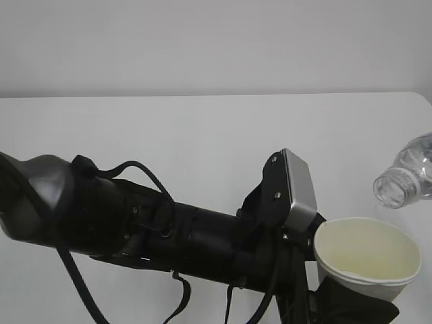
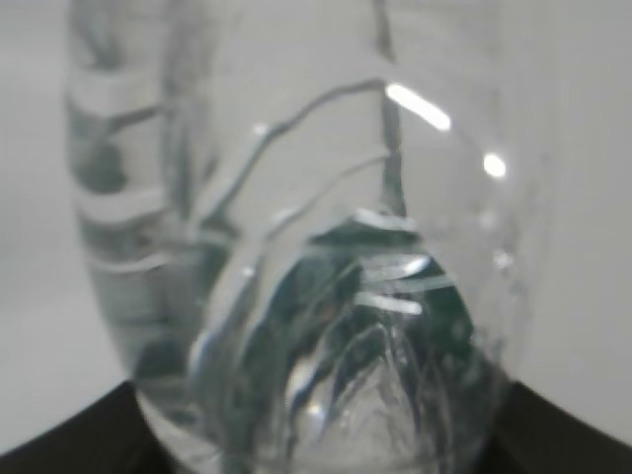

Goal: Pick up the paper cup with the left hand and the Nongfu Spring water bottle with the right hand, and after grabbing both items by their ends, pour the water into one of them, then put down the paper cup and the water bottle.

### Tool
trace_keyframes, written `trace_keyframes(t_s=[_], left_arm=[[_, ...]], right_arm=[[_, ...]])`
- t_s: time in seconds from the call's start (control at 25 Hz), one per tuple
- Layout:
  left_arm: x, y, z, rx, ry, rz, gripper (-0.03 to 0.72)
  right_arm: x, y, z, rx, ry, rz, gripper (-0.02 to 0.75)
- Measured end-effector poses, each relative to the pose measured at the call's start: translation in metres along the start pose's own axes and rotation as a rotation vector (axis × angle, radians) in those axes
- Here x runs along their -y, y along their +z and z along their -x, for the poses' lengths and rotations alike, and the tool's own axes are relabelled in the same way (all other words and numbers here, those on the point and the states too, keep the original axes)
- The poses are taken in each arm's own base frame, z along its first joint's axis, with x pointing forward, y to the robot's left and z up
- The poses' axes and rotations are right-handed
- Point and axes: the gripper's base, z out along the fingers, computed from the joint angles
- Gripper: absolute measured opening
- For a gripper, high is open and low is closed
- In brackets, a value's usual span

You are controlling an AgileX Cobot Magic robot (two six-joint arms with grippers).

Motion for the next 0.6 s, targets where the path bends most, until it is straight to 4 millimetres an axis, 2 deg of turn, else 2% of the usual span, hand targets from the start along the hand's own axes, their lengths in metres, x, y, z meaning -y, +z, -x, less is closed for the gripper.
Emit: trace_keyframes(t_s=[0.6], left_arm=[[-0.0047, -0.0001, -0.0012, -0.012, -0.026, 0.052, 0.463]], right_arm=[[0.0007, 0.0, 0.0001, 0.002, -0.005, -0.002, 0.419]])
